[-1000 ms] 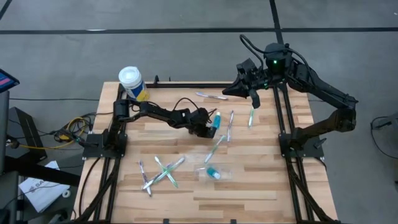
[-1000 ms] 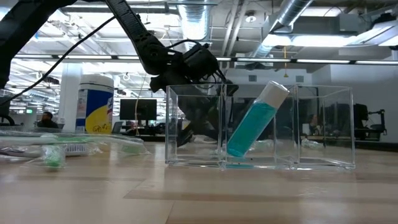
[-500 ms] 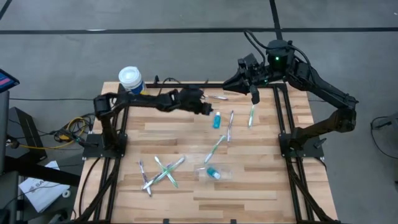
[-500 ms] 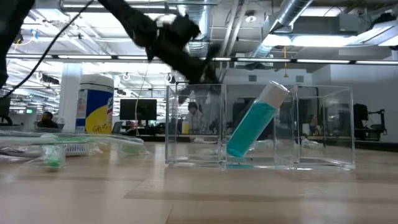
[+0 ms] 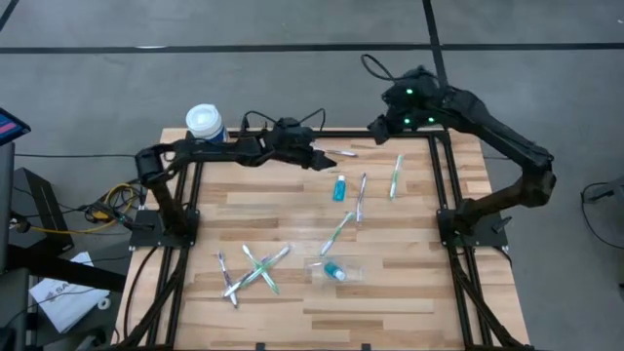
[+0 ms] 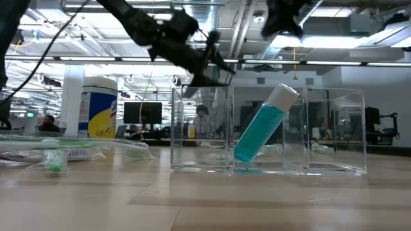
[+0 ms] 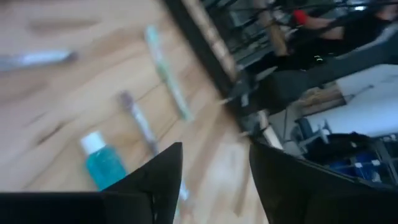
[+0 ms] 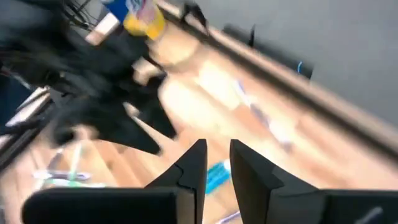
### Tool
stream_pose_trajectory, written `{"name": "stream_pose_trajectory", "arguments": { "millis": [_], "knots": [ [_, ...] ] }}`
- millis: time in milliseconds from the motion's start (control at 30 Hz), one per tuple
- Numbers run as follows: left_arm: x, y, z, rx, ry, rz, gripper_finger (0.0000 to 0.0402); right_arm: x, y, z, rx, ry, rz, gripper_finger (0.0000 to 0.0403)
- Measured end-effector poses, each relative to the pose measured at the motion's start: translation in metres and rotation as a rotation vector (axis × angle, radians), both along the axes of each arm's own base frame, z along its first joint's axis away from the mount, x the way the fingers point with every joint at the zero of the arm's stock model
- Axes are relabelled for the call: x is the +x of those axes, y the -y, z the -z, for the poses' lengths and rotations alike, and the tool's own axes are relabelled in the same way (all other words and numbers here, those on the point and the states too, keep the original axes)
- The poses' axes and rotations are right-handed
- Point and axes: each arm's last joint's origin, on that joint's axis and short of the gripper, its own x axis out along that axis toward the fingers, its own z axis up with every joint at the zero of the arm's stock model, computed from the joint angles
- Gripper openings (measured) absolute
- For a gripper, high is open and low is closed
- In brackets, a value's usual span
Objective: Pick & Place toothbrushing station
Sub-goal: Put the blue mouthwash bottle in the transparent organizer
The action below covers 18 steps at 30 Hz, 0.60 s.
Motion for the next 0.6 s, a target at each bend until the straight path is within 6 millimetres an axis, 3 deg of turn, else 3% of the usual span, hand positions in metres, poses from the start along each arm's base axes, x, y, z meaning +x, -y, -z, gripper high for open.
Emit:
{"name": "stream_pose_trajectory", "arguments": {
  "millis": [100,233,400,600],
  "knots": [
    [-0.018,-0.005,-0.033,0.084,0.071,-0.021,0.0168,0.013,0.012,0.038,0.161,-0.030,0.008,0.0067],
    [-0.053,-0.012,-0.071,0.205,0.098,-0.057,0.0157,0.051,0.008,0.082,0.289,-0.052,0.005,0.0075],
    [-0.112,-0.014,-0.110,0.339,0.041,-0.106,0.0148,0.087,-0.006,0.115,0.378,-0.107,0.100,0.0087],
    [-0.170,-0.013,-0.136,0.447,-0.019,-0.183,0.0143,0.107,-0.016,0.148,0.454,-0.208,0.273,0.0093]
  ]
}}
